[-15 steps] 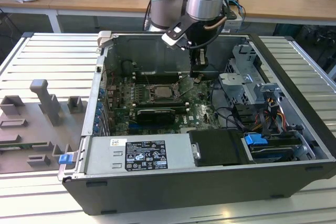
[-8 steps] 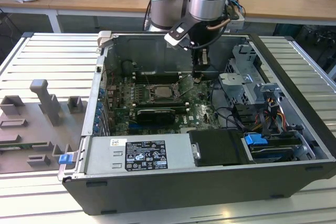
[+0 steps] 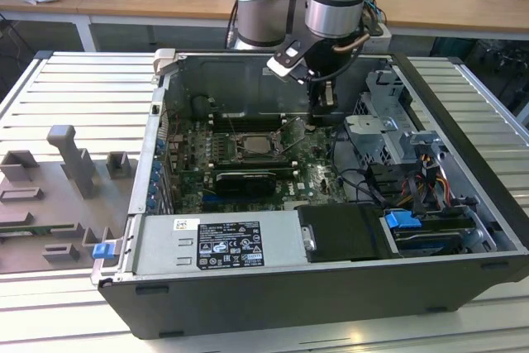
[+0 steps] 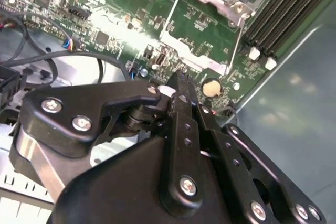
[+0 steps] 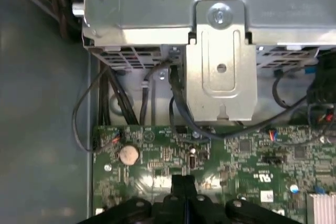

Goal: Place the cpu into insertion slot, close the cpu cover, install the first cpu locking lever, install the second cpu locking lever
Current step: 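Close the cpu cover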

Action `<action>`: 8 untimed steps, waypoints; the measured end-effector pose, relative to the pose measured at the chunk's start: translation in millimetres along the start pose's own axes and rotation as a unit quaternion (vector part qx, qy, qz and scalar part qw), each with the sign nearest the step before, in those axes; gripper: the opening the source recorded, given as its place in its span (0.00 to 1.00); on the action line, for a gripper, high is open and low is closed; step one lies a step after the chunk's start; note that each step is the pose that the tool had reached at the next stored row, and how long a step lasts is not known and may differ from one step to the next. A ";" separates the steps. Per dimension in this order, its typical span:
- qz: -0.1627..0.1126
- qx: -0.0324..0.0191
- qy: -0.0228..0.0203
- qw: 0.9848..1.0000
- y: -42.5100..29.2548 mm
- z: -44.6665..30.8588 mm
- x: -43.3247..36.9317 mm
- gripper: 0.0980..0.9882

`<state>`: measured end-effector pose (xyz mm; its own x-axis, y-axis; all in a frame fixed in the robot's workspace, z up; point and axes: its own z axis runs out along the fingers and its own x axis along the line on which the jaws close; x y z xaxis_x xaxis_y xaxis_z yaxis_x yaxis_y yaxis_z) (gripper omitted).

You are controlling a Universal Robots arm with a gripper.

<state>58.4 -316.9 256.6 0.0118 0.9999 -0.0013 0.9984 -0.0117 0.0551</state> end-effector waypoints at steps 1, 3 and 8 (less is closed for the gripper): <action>0.000 0.000 0.000 1.000 0.2 1.8 0.0 0.01; 0.000 0.000 0.000 1.000 0.3 6.4 0.0 0.01; 0.000 0.000 0.000 1.000 0.1 11.2 0.0 0.01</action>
<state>59.1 -317.0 245.4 0.0119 0.9999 -0.0015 0.9984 -0.0118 0.0551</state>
